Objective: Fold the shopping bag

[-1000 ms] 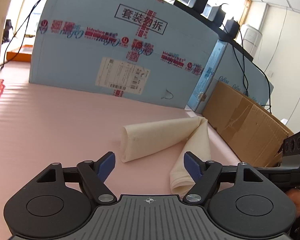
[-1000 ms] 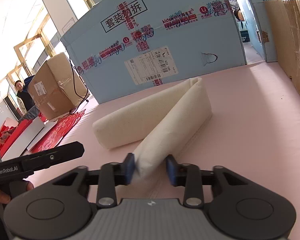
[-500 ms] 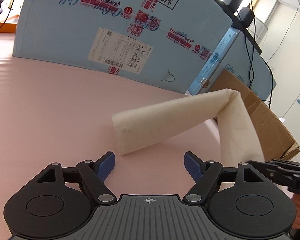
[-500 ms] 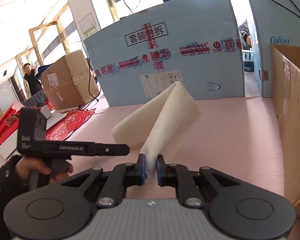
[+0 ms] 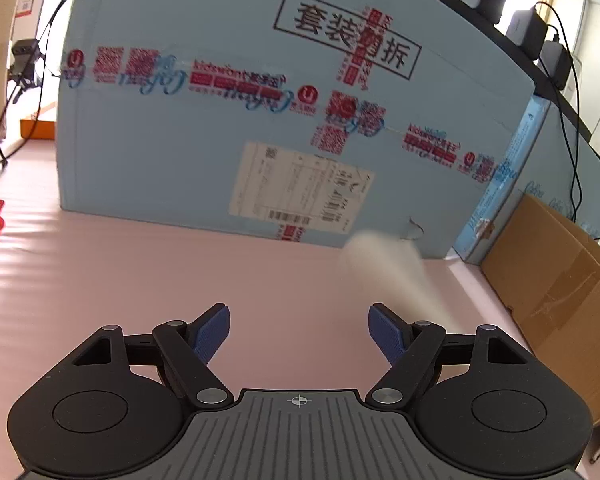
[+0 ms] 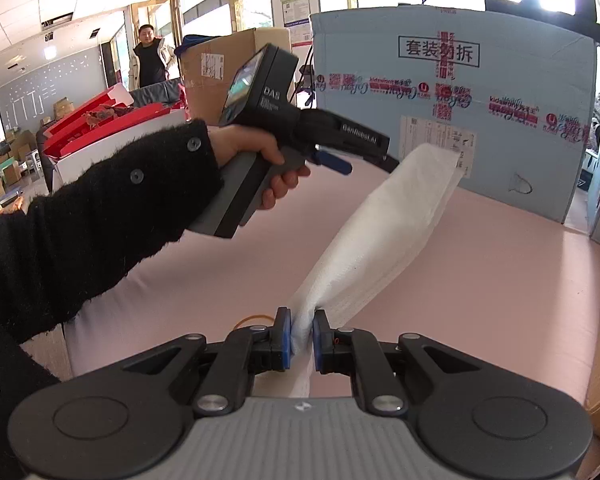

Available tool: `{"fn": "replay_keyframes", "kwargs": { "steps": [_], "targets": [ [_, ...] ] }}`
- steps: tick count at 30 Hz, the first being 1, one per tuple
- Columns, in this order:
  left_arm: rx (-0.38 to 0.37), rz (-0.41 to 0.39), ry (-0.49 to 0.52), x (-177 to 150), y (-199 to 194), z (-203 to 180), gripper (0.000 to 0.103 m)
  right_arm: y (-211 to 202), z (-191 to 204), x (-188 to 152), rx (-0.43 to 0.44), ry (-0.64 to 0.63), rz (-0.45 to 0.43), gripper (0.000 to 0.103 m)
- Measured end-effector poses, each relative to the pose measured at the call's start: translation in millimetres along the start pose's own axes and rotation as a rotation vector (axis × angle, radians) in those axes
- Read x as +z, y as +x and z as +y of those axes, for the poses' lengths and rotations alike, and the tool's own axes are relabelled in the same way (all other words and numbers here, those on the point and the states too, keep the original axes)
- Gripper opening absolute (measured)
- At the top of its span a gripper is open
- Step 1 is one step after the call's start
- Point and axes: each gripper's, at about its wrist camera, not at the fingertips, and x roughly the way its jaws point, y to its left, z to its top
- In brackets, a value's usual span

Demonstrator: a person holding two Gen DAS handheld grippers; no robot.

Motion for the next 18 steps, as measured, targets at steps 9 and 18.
{"fn": "replay_keyframes", "kwargs": {
  "steps": [9,18],
  "targets": [
    [0.023,-0.169,0.231,-33.0,-88.9,-20.4,0.089,-0.1,-12.9,-19.3,0.114,0.176,-0.085,0.054],
    [-0.156,-0.149,0.312,-40.7,-91.0,-63.9,0.091,-2.7,-32.1,-26.9,0.074,0.330,-0.177,0.075]
  ]
}}
